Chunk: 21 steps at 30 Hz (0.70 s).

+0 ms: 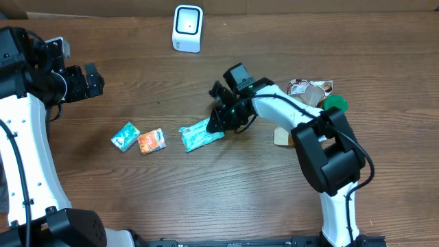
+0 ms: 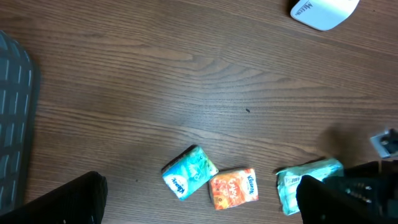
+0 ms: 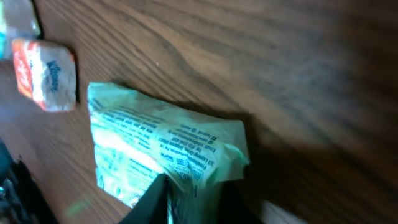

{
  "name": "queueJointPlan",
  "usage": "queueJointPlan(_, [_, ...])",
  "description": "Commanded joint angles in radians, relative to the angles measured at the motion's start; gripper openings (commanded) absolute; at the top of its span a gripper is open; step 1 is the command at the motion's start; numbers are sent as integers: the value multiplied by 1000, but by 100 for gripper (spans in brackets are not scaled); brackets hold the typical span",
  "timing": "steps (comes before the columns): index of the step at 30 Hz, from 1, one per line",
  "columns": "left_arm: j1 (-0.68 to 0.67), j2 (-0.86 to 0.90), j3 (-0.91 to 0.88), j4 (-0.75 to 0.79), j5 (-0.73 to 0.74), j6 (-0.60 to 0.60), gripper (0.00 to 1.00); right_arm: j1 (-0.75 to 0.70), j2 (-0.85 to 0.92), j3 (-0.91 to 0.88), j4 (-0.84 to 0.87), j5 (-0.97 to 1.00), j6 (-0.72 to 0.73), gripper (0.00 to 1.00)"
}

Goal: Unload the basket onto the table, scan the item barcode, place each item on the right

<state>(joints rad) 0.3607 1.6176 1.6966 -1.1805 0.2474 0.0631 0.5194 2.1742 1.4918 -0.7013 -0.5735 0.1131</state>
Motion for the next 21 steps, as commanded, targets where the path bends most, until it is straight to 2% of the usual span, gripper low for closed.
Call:
queueJointPlan(1, [-2, -8, -2, 3, 5, 27, 100, 3, 14, -6, 4, -32, 33, 13])
queueJointPlan(4, [-2, -8, -2, 3, 5, 27, 100, 3, 14, -6, 22, -77, 48, 4])
queueJointPlan(12, [-2, -8, -2, 3, 5, 27, 100, -56, -66, -4, 23, -175, 62, 4])
queueJointPlan(17, [-2, -8, -2, 3, 5, 27, 100, -132, -291, -4, -12, -277, 18, 4])
queueJointPlan(19, [-2, -8, -2, 3, 5, 27, 100, -163, -433, -4, -48, -273, 16, 4])
queueJointPlan(21, [-2, -8, -2, 3, 5, 27, 100, -174, -504, -4, -66, -257, 16, 4])
